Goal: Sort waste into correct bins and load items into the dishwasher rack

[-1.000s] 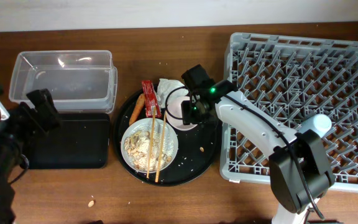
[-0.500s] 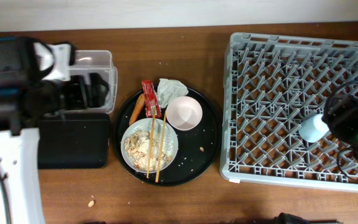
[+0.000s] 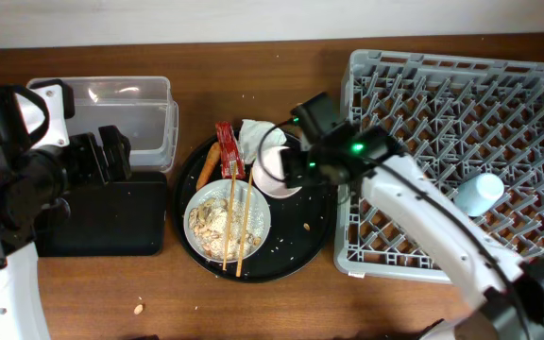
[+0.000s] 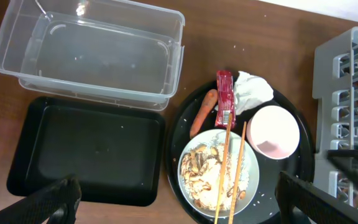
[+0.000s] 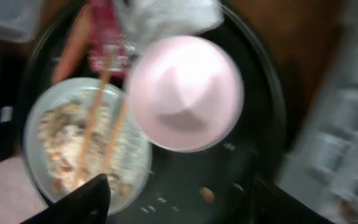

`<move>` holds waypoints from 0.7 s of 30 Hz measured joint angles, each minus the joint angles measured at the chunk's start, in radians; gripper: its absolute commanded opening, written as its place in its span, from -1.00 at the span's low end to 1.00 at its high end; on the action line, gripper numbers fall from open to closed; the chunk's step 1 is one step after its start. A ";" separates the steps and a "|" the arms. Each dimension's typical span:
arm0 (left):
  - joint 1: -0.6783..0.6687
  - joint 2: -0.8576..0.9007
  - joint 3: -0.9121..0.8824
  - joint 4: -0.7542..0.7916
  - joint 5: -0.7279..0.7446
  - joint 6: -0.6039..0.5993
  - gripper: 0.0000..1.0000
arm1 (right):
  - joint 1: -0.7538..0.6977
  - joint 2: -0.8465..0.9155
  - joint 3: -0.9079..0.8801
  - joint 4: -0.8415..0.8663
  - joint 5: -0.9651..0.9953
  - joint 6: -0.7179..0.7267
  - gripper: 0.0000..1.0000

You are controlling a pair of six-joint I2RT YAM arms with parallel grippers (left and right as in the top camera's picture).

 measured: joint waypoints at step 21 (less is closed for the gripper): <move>-0.084 0.058 0.000 0.021 0.078 0.069 0.99 | -0.158 0.044 0.102 -0.113 -0.040 0.008 0.11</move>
